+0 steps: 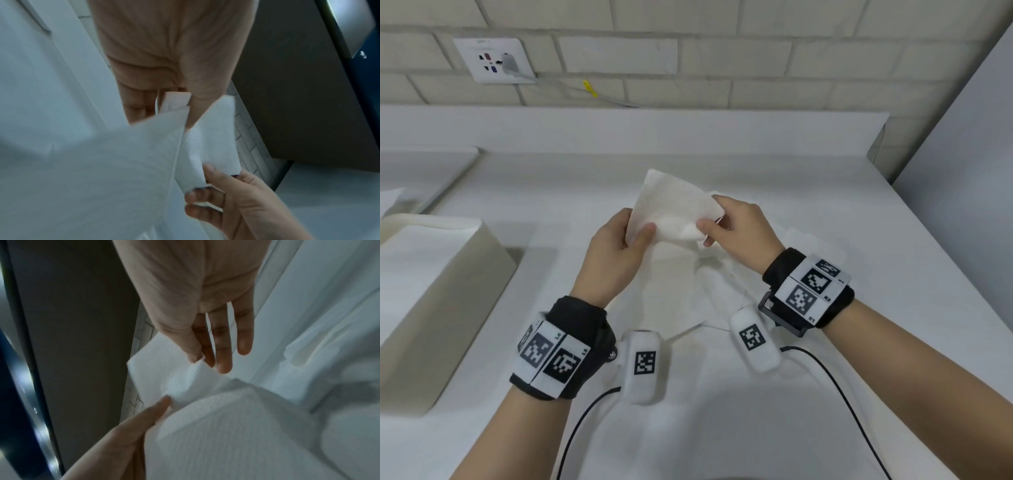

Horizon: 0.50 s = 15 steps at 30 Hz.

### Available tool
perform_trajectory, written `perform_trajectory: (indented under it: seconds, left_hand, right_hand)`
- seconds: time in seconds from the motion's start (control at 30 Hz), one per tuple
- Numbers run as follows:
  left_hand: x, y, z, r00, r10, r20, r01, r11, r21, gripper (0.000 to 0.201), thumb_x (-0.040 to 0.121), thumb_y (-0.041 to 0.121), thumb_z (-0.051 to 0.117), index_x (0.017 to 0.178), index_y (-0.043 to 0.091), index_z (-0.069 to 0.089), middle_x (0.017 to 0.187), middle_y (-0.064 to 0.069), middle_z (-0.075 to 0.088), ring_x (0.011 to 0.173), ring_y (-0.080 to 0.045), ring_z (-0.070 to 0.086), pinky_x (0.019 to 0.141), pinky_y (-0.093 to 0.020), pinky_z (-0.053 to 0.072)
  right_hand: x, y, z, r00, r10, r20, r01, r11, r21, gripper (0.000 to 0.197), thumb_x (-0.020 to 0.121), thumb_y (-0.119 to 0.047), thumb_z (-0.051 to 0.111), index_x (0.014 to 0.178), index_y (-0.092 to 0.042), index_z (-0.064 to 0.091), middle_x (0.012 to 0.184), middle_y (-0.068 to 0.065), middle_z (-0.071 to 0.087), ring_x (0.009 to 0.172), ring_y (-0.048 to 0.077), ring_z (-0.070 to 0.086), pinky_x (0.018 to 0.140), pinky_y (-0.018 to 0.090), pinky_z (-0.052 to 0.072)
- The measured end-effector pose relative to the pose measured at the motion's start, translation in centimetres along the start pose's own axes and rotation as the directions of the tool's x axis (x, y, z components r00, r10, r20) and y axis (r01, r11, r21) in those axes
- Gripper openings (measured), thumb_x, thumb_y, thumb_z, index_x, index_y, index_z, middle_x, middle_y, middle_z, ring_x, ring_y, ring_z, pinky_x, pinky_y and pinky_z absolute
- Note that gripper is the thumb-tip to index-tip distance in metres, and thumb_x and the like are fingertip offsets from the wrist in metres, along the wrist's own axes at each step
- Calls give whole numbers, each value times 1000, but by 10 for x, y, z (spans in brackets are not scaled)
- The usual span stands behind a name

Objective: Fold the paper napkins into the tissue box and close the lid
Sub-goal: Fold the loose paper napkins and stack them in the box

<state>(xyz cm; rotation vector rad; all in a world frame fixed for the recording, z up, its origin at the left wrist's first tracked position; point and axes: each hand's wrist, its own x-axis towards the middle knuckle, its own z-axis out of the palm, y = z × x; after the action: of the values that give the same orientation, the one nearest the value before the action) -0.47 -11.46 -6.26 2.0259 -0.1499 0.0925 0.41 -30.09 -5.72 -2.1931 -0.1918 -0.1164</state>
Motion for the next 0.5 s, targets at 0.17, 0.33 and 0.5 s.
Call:
perform_trajectory:
  seconds: [0.17,0.33,0.5]
  left_hand:
    - [-1,-5,2,993,-111,45,114,992,-57,29,92,22,60,91,-6,66,94,-25,69,80,-29,64,75,-36,47]
    - [-9,-7,-8,983,-161,89,178,953,-244,13,91,16,62,84,6,69,86,-18,68,78,-33,61,79,-45,48]
    - [-15,-14,-25,971,-239,-10,227,932,-284,37,70,24,51,78,-13,53,70,-12,48,65,-23,44,67,-38,38]
  right_hand:
    - [0,-9,3,995,-36,-91,61,955,290,11,93,-8,53,91,3,52,81,18,61,62,20,66,75,40,51]
    - [1,-11,4,997,39,-64,-11,923,384,1,94,-11,50,95,-12,51,82,6,63,64,18,68,71,33,55]
    - [1,4,13,919,95,383,32,949,-314,25,86,-24,62,107,-16,50,104,0,51,87,17,53,68,22,40]
